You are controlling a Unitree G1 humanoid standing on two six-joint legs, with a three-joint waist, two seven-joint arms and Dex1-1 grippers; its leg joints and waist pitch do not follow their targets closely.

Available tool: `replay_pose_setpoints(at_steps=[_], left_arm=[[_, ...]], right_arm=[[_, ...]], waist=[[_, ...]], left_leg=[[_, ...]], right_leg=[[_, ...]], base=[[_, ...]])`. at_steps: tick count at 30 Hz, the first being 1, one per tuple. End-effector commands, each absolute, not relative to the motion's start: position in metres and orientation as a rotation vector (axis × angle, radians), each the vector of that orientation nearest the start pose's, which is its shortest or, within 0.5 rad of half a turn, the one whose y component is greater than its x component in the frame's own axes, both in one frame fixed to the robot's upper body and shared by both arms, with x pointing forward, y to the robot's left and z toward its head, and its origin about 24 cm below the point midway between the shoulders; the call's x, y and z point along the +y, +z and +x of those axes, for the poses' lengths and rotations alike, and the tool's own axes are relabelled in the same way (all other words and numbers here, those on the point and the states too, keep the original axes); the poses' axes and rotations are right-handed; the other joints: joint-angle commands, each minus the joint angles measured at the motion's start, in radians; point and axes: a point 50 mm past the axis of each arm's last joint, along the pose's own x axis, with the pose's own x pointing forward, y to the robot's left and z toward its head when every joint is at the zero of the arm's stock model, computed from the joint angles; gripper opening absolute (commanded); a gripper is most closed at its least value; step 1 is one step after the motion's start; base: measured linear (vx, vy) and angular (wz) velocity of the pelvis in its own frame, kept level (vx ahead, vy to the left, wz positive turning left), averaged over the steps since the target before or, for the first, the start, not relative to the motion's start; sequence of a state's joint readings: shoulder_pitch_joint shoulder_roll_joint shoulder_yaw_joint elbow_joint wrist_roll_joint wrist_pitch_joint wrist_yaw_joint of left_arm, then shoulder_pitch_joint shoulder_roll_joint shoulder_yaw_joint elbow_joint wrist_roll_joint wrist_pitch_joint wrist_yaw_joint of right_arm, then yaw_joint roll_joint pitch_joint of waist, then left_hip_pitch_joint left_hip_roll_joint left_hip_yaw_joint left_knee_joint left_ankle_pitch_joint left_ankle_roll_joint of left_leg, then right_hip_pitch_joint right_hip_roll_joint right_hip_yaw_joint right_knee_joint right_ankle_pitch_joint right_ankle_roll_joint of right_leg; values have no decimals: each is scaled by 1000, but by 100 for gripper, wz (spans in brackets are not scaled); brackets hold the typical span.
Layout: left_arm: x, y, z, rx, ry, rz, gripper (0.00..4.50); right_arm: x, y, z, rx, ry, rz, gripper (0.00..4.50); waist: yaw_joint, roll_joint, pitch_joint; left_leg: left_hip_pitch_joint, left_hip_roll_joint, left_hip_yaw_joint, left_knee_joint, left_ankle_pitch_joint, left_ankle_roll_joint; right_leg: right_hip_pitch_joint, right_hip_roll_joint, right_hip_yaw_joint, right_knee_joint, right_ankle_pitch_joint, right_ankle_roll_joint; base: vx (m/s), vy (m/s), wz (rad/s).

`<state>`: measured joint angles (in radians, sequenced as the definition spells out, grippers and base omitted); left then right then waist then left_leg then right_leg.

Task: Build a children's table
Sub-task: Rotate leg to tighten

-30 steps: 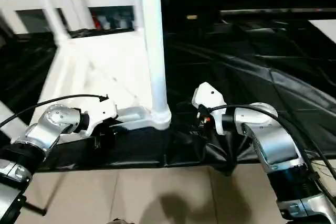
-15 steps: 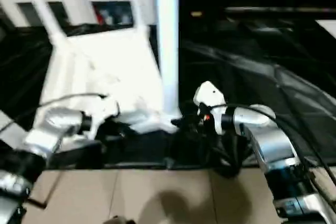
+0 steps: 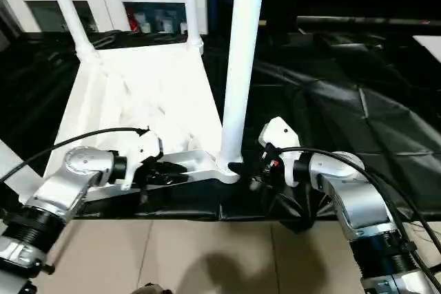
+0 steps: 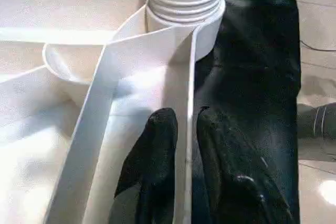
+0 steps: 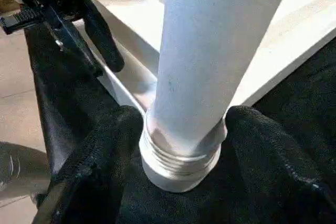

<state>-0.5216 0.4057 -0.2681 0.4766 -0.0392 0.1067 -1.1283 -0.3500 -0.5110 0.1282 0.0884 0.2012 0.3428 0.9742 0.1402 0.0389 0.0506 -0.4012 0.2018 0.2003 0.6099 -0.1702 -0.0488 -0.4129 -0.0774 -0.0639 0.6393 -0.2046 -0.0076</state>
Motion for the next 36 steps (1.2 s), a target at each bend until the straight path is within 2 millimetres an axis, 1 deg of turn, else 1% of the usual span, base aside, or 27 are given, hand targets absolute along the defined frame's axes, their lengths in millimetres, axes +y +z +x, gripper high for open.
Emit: replay_pose_setpoints(at_steps=[1, 4, 8, 9, 12, 15, 16, 17, 19, 20, 21, 22, 23, 25, 26, 27, 29, 30, 31, 33, 36], left_arm=[[144, 59, 314, 379, -1236, 413, 88], [147, 56, 315, 391, -1216, 446, 88], [149, 54, 316, 398, -1198, 452, 88], [149, 54, 317, 400, -1194, 437, 61], [148, 55, 318, 396, -1194, 434, 47], [147, 57, 320, 385, -1196, 407, 9], [145, 58, 320, 374, -1203, 396, 6], [144, 59, 320, 362, -1209, 380, 3], [140, 61, 320, 343, -1220, 345, 0], [138, 62, 320, 341, -1224, 334, 0], [137, 61, 320, 343, -1230, 319, 0], [136, 61, 320, 346, -1233, 310, 0], [136, 61, 320, 349, -1234, 316, 0], [137, 60, 319, 356, -1236, 324, 0], [137, 59, 319, 358, -1235, 327, 0], [137, 59, 319, 358, -1234, 329, 0], [138, 59, 320, 361, -1236, 325, 0], [139, 59, 320, 362, -1233, 334, 0], [140, 59, 320, 362, -1229, 337, 0], [140, 59, 320, 362, -1225, 338, 0], [141, 59, 320, 363, -1222, 342, 0]], right_arm=[[-170, 90, 290, 270, 1029, -263, 299], [-169, 90, 289, 271, 1028, -264, 299], [-169, 91, 289, 266, 1024, -261, 299], [-169, 91, 289, 265, 1022, -259, 299], [-171, 90, 290, 271, 1006, -269, 299], [-175, 83, 288, 299, 1003, -308, 299], [-176, 80, 288, 306, 1000, -311, 299], [-176, 78, 289, 306, 988, -292, 299], [-175, 77, 294, 296, 955, -242, 326], [-174, 77, 296, 288, 948, -232, 326], [-173, 76, 298, 286, 946, -226, 326], [-173, 75, 299, 286, 947, -224, 338], [-172, 74, 300, 287, 944, -224, 363], [-170, 73, 302, 287, 942, -227, 369], [-169, 72, 304, 283, 936, -234, 376], [-168, 72, 306, 279, 932, -241, 376], [-165, 71, 309, 275, 932, -253, 404], [-163, 69, 313, 282, 933, -252, 404], [-161, 68, 315, 282, 939, -258, 404], [-160, 67, 316, 284, 948, -249, 404], [-158, 66, 318, 285, 950, -252, 404]], waist=[[-2, -22, -74], [-2, -20, -74], [-2, -21, -73], [-1, -15, -73], [-3, -17, -72], [-3, -17, -71], [-3, -16, -71], [-4, -17, -71], [-8, -19, -73], [-12, -19, -75], [-13, -20, -75], [-13, -19, -75], [-13, -21, -74], [-12, -20, -74], [-13, -18, -75], [-14, -17, -75], [-14, -17, -74], [-14, -18, -73], [-15, -20, -75], [-14, -19, -73], [-14, -21, -75]], left_leg=[[26, 32, -20, -61, -133, 51], [25, 30, -20, -61, -135, 48], [25, 30, -21, -62, -142, 43], [26, 31, -21, -61, -146, 41], [27, 30, -21, -63, -162, 32], [28, 29, -22, -64, -182, 23], [28, 30, -23, -65, -185, 21], [26, 29, -23, -65, -182, 21], [23, 28, -24, -64, -169, 24], [23, 27, -23, -62, -161, 28], [23, 27, -22, -62, -159, 31], [23, 27, -22, -60, -152, 36], [22, 27, -21, -60, -147, 42], [22, 28, -21, -60, -142, 46], [24, 28, -21, -60, -147, 45], [24, 29, -22, -60, -149, 44], [24, 29, -22, -61, -157, 37], [24, 28, -21, -62, -157, 36], [25, 29, -21, -61, -156, 36], [24, 29, -21, -62, -152, 39], [23, 29, -21, -61, -139, 45]], right_leg=[[49, -67, 46, -78, -145, -176], [50, -66, 46, -77, -140, -174], [49, -66, 46, -79, -151, -171], [48, -67, 46, -78, -154, -172], [49, -66, 46, -83, -173, -169], [48, -67, 46, -87, -208, -161], [48, -68, 45, -88, -215, -160], [49, -68, 45, -87, -209, -161], [52, -68, 43, -84, -186, -172], [51, -67, 43, -81, -162, -184], [51, -67, 43, -80, -154, -189], [51, -67, 44, -80, -144, -195], [51, -66, 44, -80, -138, -196], [52, -66, 43, -79, -134, -195], [49, -67, 43, -78, -141, -198], [50, -68, 43, -79, -145, -200], [49, -68, 43, -80, -151, -201], [51, -67, 43, -80, -150, -199], [50, -68, 43, -77, -148, -205], [51, -68, 44, -78, -145, -202], [52, -67, 43, -75, -124, -206]], base=[[0, 0, 0], [0, 0, 0], [0, 0, 0], [0, 0, 0], [0, 0, 0], [0, 0, 0], [0, 0, 0], [0, 0, 0], [0, 0, 0], [0, 0, 0], [0, 0, 0], [0, 0, 0], [0, 0, 0], [0, 0, 0], [0, 0, 0], [0, 0, 0], [0, 0, 0], [0, 0, 0], [0, 0, 0], [0, 0, 0], [0, 0, 0]])
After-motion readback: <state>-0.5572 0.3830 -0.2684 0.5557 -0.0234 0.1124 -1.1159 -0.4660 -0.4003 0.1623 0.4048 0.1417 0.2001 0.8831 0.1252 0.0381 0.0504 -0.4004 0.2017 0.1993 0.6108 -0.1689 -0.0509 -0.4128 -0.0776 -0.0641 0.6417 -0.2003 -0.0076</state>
